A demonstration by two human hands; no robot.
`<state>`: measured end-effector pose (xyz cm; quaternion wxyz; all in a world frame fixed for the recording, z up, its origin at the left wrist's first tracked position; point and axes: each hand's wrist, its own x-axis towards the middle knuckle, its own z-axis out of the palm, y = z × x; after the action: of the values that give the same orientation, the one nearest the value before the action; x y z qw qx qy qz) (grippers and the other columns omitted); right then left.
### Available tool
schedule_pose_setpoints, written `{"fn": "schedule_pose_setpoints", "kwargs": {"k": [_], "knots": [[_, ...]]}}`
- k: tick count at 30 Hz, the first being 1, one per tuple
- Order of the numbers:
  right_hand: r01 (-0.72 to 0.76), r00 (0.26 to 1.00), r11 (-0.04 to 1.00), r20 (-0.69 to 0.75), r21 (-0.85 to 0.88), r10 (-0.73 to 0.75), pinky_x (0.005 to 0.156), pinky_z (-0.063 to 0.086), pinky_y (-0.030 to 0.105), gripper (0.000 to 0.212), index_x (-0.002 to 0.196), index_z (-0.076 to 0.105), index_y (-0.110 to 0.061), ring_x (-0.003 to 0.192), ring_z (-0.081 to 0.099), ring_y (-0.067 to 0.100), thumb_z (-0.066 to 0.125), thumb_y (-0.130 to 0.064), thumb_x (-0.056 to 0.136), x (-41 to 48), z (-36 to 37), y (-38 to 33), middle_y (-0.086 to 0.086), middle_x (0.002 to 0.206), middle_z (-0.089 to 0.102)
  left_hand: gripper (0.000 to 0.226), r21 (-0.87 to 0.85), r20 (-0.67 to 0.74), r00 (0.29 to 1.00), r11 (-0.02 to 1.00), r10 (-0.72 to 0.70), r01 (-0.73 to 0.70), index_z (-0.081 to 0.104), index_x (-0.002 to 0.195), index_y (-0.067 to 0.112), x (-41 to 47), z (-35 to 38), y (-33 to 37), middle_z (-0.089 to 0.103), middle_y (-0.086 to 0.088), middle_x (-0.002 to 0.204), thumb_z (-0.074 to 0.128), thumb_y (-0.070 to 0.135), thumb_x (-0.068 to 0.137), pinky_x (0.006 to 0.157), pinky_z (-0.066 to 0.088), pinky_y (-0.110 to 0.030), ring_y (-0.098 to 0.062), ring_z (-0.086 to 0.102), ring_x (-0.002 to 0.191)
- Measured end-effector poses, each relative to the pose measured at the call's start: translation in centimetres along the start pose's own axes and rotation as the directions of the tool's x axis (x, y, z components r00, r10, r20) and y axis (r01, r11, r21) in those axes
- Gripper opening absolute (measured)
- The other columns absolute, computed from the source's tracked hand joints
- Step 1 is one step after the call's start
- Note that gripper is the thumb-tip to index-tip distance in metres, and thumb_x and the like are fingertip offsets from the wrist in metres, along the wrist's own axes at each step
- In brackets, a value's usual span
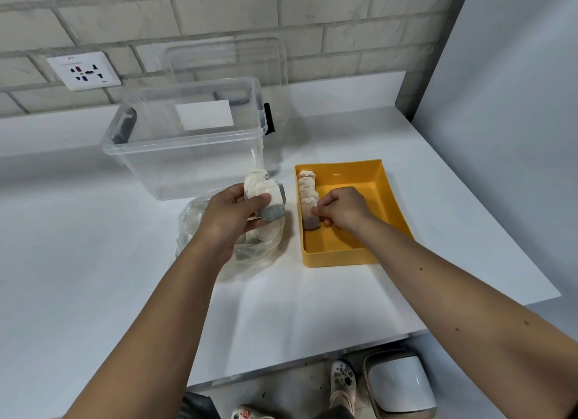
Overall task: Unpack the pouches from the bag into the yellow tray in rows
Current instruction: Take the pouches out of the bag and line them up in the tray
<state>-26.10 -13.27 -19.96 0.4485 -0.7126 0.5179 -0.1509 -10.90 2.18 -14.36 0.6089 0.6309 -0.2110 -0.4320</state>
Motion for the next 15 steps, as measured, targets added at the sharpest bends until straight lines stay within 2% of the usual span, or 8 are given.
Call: {"fn": "schedule_pose_setpoints", "kwargs": {"k": [2,4,6,8,10,11,13,15], "knots": [[0.015,1.000,0.998,-0.013,-0.059,-0.016,0.067,0.053,0.029,0.017,0.073,0.066,-0.022,0.059,0.063,0.013,0.081,-0.027,0.078,0.1,0.2,-0.1,-0.002,0.070,0.070,0.022,0.009,-0.005,1.000,1.000,-0.003,0.003,0.069,0.110,0.012,0.0,0.1,0.0,0.074,-0.010,0.109,0.069,0.005,0.090,0.075,0.061,-0.029,-0.025,0.073,0.098],[0.035,0.998,0.988,-0.036,-0.148,-0.041,0.077,0.053,0.032,0.019,0.075,0.064,-0.025,0.075,0.064,0.016,0.081,-0.033,0.077,-0.1,0.1,-0.4,-0.004,0.081,0.069,0.022,0.015,-0.007,1.000,1.000,-0.009,0.009,0.069,0.111,0.010,0.0,0.2,0.0,0.075,-0.010,0.107,0.069,0.005,0.090,0.074,0.061,-0.029,-0.024,0.074,0.094],[0.079,0.988,0.984,-0.117,-0.162,-0.099,0.075,0.050,0.027,0.024,0.085,0.064,-0.025,0.081,0.061,0.013,0.081,-0.038,0.076,-0.8,-0.2,-1.0,-0.008,0.087,0.065,0.023,0.010,-0.002,1.000,1.000,-0.023,0.023,0.069,0.113,0.008,-0.1,0.4,-0.1,0.075,-0.010,0.105,0.069,0.006,0.090,0.073,0.061,-0.028,-0.022,0.074,0.090],[0.167,0.971,0.986,-0.174,0.011,-0.163,0.067,0.047,0.020,0.023,0.090,0.067,-0.020,0.076,0.059,0.006,0.077,-0.038,0.080,-2.2,-0.7,-2.1,-0.009,0.084,0.065,0.024,-0.011,0.006,0.999,0.999,-0.040,0.040,0.068,0.114,0.006,0.0,0.6,-0.3,0.076,-0.010,0.102,0.069,0.008,0.090,0.071,0.060,-0.027,-0.021,0.074,0.088],[0.214,0.976,0.927,-0.115,0.307,-0.187,0.059,0.048,0.018,0.022,0.090,0.072,-0.014,0.065,0.058,0.005,0.073,-0.035,0.084,-4.3,-0.9,-3.5,-0.002,0.082,0.070,0.022,-0.032,0.015,0.998,0.998,-0.059,0.059,0.069,0.113,0.007,0.1,1.1,-0.5,0.076,-0.010,0.101,0.069,0.010,0.090,0.077,0.060,-0.030,-0.022,0.074,0.089],[0.224,0.975,0.894,-0.081,0.389,-0.209,0.057,0.048,0.018,0.022,0.090,0.073,-0.012,0.061,0.057,0.005,0.073,-0.034,0.084,-5.3,-1.0,-3.9,0.000,0.082,0.072,0.021,-0.027,0.023,0.997,0.997,-0.068,0.068,0.069,0.111,0.010,0.2,1.4,-0.6,0.076,-0.009,0.101,0.069,0.012,0.091,0.082,0.059,-0.031,-0.022,0.074,0.090],[0.287,0.958,0.894,-0.089,0.343,-0.273,0.061,0.052,0.019,0.017,0.087,0.075,-0.017,0.063,0.058,0.003,0.077,-0.033,0.081,-6.0,-0.7,-4.0,-0.008,0.082,0.073,0.021,-0.031,0.049,0.996,0.996,-0.080,0.082,0.068,0.113,0.011,0.1,2.1,-0.7,0.076,-0.008,0.099,0.068,0.014,0.092,0.079,0.059,-0.029,-0.019,0.075,0.088],[0.308,0.950,0.921,-0.128,0.238,-0.285,0.069,0.055,0.021,0.017,0.088,0.074,-0.025,0.069,0.062,0.002,0.081,-0.035,0.076,-5.9,-0.4,-3.7,-0.011,0.081,0.071,0.021,-0.083,0.070,0.994,0.992,-0.089,0.095,0.067,0.114,0.008,-0.2,2.6,-0.6,0.077,-0.006,0.094,0.066,0.013,0.094,0.066,0.059,-0.023,-0.015,0.075,0.082]]}}
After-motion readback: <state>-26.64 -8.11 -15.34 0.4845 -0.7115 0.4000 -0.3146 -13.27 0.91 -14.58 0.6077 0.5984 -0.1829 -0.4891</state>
